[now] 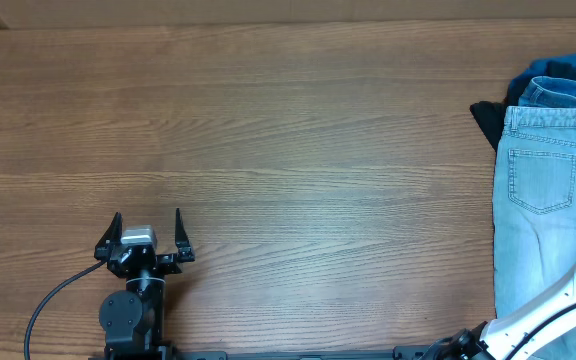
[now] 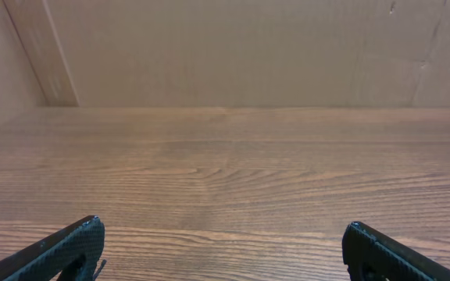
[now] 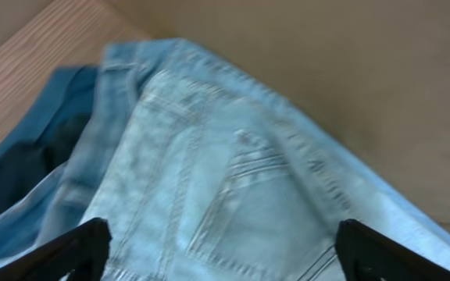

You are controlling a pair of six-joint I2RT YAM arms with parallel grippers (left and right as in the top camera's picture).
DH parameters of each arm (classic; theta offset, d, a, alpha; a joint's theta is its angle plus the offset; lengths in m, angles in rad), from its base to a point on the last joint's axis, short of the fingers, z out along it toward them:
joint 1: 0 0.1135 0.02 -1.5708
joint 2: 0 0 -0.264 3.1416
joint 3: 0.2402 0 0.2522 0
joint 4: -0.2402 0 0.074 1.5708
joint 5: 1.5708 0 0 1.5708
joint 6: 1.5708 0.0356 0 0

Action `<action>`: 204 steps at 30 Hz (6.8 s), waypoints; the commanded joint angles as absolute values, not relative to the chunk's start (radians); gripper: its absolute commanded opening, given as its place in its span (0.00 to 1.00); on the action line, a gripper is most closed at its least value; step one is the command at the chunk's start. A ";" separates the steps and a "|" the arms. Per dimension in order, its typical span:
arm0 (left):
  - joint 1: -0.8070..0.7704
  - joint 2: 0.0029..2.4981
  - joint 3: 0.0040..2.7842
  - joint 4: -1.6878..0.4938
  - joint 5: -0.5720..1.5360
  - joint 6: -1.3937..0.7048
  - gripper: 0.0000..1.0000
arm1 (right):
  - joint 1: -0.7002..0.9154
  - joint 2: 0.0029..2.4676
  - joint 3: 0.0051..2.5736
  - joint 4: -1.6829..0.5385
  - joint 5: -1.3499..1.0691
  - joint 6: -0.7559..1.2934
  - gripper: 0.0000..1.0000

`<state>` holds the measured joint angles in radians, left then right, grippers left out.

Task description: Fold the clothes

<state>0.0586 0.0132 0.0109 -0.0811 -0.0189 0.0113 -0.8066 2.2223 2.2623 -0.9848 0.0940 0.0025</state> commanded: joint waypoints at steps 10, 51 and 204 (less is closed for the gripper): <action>0.052 0.004 0.006 -0.077 -0.007 0.030 1.00 | -0.873 2.344 2.277 -0.794 0.118 -0.197 0.90; 0.052 0.004 0.006 -0.077 -0.007 0.030 1.00 | -0.676 2.047 2.273 -0.873 0.005 -0.212 0.04; 0.058 2.057 1.364 -0.038 1.206 0.279 0.04 | 0.600 1.703 2.273 -1.000 -0.298 -0.030 0.04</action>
<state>0.0399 2.0373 1.3529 -0.0063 1.1019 0.3210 0.5964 1.7512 2.2513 -1.0225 -0.2798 -0.0296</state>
